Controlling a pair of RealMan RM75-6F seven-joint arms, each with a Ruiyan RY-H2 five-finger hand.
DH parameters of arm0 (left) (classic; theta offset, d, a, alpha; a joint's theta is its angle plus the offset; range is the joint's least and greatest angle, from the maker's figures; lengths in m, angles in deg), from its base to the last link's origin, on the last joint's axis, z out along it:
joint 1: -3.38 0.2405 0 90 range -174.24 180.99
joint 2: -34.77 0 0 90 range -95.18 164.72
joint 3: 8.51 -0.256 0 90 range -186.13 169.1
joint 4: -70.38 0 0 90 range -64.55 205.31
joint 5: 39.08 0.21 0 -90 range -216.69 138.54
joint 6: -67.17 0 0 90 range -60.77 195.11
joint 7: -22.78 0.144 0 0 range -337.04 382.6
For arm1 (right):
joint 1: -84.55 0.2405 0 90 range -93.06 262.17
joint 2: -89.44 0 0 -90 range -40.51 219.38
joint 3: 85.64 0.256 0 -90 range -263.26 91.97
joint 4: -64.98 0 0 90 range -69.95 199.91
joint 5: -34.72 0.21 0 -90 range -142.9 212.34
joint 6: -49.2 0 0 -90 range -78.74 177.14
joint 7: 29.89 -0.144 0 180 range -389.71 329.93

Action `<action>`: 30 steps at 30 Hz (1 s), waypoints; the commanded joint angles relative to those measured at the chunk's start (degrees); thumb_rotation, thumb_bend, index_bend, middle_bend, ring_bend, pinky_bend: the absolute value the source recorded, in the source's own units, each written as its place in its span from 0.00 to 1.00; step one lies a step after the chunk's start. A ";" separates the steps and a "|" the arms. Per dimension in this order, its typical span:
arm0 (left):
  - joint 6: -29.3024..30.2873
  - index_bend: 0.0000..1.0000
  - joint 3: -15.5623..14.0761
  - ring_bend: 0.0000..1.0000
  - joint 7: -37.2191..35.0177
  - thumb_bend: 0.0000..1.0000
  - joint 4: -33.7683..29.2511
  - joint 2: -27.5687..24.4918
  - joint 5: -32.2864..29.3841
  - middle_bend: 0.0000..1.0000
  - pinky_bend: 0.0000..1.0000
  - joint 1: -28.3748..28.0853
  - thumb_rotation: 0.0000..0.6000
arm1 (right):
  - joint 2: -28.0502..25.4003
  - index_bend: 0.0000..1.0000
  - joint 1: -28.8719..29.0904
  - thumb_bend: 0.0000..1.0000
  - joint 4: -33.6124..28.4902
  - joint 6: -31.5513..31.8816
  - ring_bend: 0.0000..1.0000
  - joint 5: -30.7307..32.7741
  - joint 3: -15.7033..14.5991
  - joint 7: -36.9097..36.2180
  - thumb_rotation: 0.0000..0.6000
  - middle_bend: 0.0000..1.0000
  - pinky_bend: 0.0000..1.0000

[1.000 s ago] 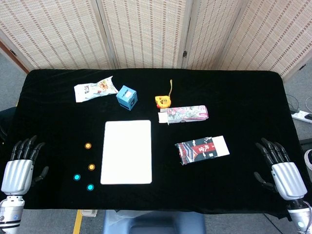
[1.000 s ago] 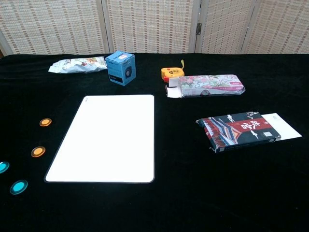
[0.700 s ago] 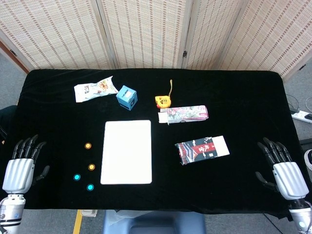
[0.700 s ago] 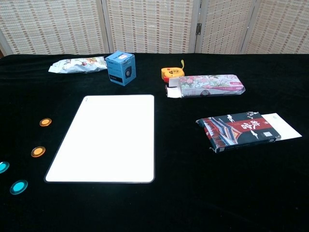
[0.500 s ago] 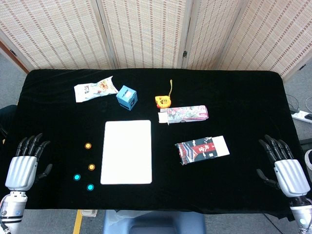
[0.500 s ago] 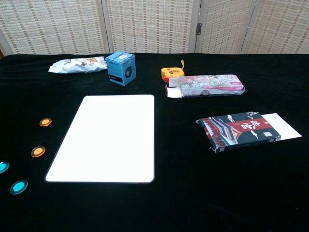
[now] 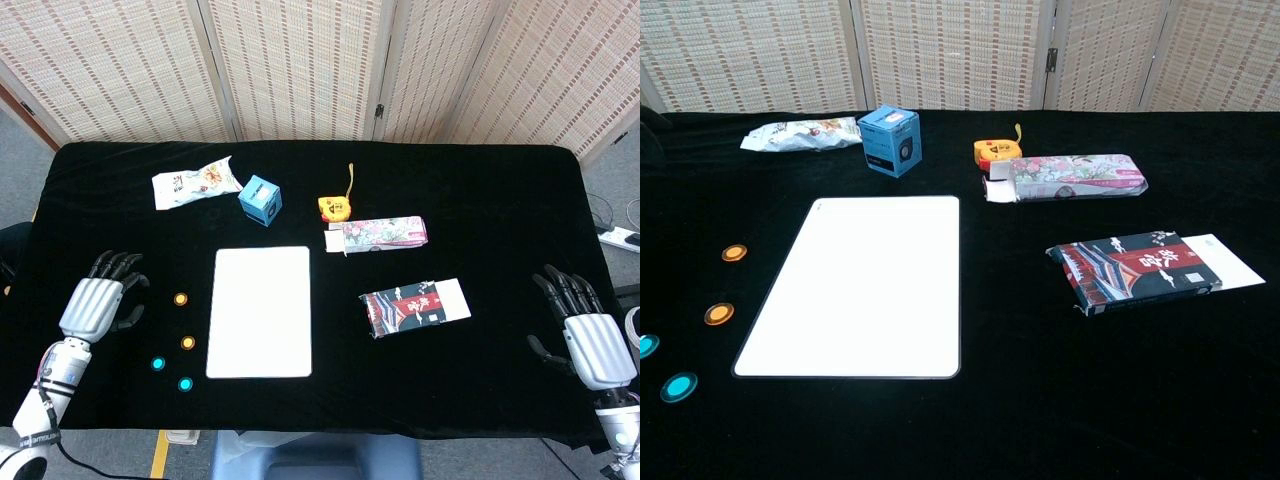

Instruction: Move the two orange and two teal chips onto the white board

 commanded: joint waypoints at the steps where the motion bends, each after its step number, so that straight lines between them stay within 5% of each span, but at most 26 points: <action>1: -4.71 0.42 0.65 0.12 0.06 0.42 4.16 3.00 -2.55 0.17 0.00 -3.78 1.00 | -0.05 0.00 -0.06 0.36 -0.08 -0.05 0.00 0.15 0.10 0.00 1.00 0.02 0.00; 10: -11.08 0.42 0.40 0.12 -0.21 0.41 11.33 9.60 -6.56 0.17 0.00 -8.30 1.00 | -0.30 0.00 -0.29 0.36 -0.31 -0.19 0.00 0.61 0.42 -0.14 1.00 0.02 0.00; 30: -12.61 0.42 -1.77 0.08 4.47 0.36 17.58 16.63 -10.33 0.17 0.00 -10.46 1.00 | 0.24 0.00 -0.63 0.36 0.73 -1.00 0.00 1.21 0.51 -1.26 1.00 0.02 0.00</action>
